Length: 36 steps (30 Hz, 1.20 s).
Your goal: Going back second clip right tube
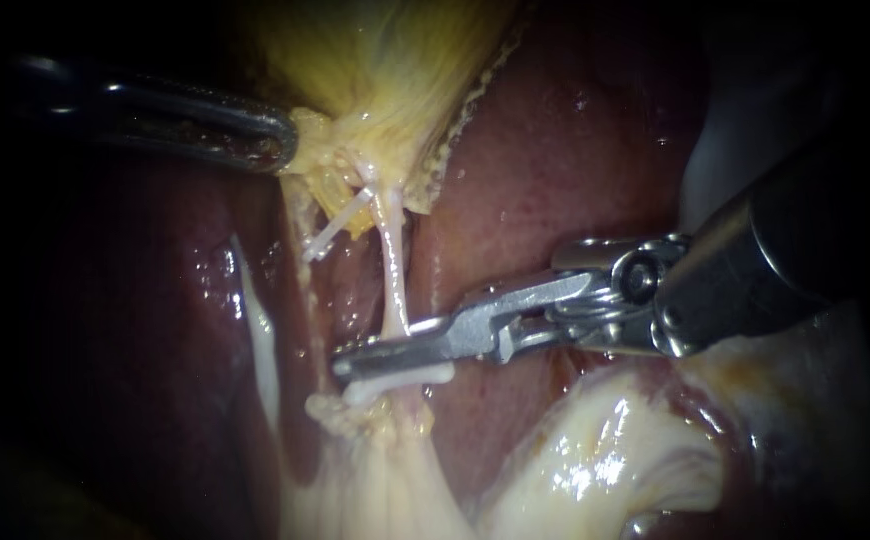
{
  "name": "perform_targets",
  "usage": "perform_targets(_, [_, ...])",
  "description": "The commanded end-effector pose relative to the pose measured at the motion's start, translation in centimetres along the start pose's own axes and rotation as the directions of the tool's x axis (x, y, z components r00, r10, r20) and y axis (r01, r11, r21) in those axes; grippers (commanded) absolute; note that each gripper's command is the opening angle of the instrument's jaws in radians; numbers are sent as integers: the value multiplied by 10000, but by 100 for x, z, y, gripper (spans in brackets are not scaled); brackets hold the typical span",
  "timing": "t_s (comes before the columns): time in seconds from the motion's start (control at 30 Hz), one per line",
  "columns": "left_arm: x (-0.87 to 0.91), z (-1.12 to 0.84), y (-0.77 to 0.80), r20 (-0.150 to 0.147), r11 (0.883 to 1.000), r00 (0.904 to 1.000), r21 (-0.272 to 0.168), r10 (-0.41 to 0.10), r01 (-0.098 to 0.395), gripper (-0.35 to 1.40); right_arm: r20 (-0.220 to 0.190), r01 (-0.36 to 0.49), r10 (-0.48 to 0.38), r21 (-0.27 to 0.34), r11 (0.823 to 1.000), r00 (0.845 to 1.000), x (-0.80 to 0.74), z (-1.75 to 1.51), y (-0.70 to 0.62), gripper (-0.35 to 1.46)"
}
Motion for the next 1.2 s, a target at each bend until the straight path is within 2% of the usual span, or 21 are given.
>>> perform_targets(0.03, [0,0,0,-1,10000,10000,6,2,-2,-35,63,-56,56,-2,10000,10000,-1,1,1,-17])
perform_targets(0.13, [0,0,0,-2,10000,10000,7,3,-3,-35,80,1055,-1055,60,9944,9944,-4,5,5,25])
perform_targets(0.2, [1,-1,0,-2,10000,10000,10,6,-6,-35,150,1796,-1798,134,9836,9836,-5,6,10,39])
perform_targets(0.3, [2,-2,2,-5,10000,10000,16,12,-12,-35,198,3015,-3015,27,9535,9533,-5,1,19,45])
perform_targets(0.37, [2,-2,2,-6,10000,10000,20,16,-16,-35,203,3922,-3917,-400,9190,9199,-5,-4,23,48])
perform_targets(0.43, [3,-2,3,-6,10000,10000,22,19,-19,-35,333,4937,-4936,-1223,8610,8690,-6,-9,26,50])
perform_targets(0.47, [3,-3,3,-7,10000,10000,24,20,-20,-35,487,5297,-5284,-1373,8370,8476,-7,-13,27,50])
perform_targets(0.53, [3,-3,3,-7,10000,10000,25,21,-21,-35,747,5910,-5870,-1524,7922,8061,-10,-24,29,50])
perform_targets(0.6, [3,-3,3,-8,10000,10000,27,22,-22,-35,790,6388,-6352,-1575,7531,7683,-14,-34,28,50])
perform_targets(0.63, [3,-3,3,-8,10000,10000,29,24,-24,-35,838,6724,-6687,-1577,7232,7388,-16,-42,26,50])
perform_targets(0.7, [4,-3,4,-9,10000,10000,31,25,-25,-35,890,7083,-7044,-1572,6882,7042,-18,-53,21,50])
perform_targets(0.73, [4,-4,4,-10,10000,10000,33,26,-26,-35,918,7314,-7277,-1590,6632,6798,-19,-62,17,50])
perform_targets(0.77, [4,-4,5,-10,10000,10000,35,28,-28,-35,931,7458,-7425,-1628,6460,6634,-19,-68,13,50])
perform_targets(0.83, [4,-4,5,-12,10000,10000,40,30,-30,-35,932,7634,-7617,-1779,6209,6412,-19,-81,5,50])
perform_targets(0.87, [5,-5,5,-13,10000,10000,42,32,-32,-35,958,7796,-7789,-1885,5972,6198,-18,-90,-1,50])
perform_targets(0.97, [5,-4,6,-13,10000,10000,45,34,-33,-35,1010,8002,-8025,-2176,5589,5880,-16,-109,-14,50])
perform_targets(1.07, [5,-4,7,-14,10000,10000,46,34,-34,-35,1086,8145,-8201,-2458,5255,5619,-14,-122,-21,50])
perform_targets(1.17, [5,-4,7,-13,10000,10000,44,34,-34,-35,1166,8269,-8329,-2542,5016,5410,-15,-130,-24,50])
perform_targets(1.2, [5,-3,7,-12,10000,10000,42,34,-34,-35,1177,8283,-8342,-2546,4991,5388,-15,-131,-24,50])
